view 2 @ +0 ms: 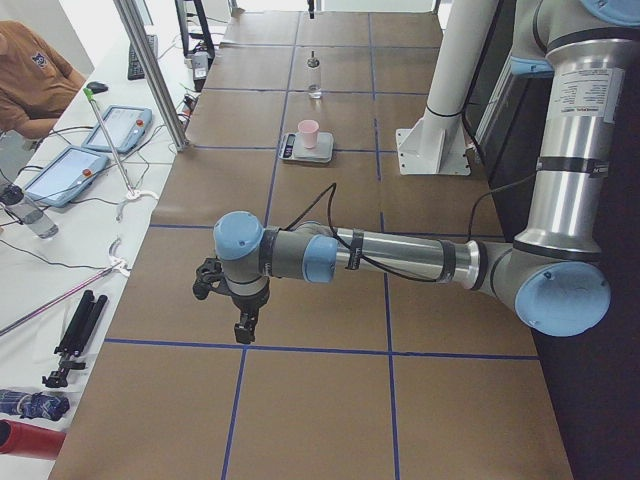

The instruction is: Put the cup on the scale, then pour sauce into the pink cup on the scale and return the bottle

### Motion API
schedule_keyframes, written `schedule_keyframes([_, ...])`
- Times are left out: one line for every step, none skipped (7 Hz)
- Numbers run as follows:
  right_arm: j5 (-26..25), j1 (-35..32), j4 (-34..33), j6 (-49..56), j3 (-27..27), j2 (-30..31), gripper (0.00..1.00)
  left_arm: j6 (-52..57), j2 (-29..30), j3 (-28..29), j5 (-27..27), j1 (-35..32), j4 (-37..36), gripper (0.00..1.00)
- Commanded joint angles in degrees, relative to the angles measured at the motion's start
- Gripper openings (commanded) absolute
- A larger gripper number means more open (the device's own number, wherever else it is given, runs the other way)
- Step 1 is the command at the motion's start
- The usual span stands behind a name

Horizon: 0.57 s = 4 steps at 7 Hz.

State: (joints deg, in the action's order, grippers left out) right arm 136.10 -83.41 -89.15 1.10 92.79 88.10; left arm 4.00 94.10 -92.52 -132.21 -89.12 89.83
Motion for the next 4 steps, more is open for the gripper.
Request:
schedule_keyframes([-0.48, 0.01, 6.78, -4.78, -2.34, -0.04, 1.0, 0.13, -0.14, -0.12, -0.07, 0.0, -0.36, 1.0])
schedule_keyframes([-0.31, 0.01, 6.89, -4.8, -2.35, 0.05, 1.0, -0.13, -0.06, -0.55, -0.07, 0.0, -0.71, 1.0])
schedule_keyframes([-0.04, -0.08, 6.8, -4.71, -2.08, 0.05, 1.0, -0.65, 0.03, 0.75, -0.16, 0.09, -0.62, 1.0])
schedule_keyframes([0.22, -0.08, 6.89, -4.8, -1.73, 0.05, 1.0, -0.66, 0.03, 1.2, -0.16, 0.09, -0.19, 1.0])
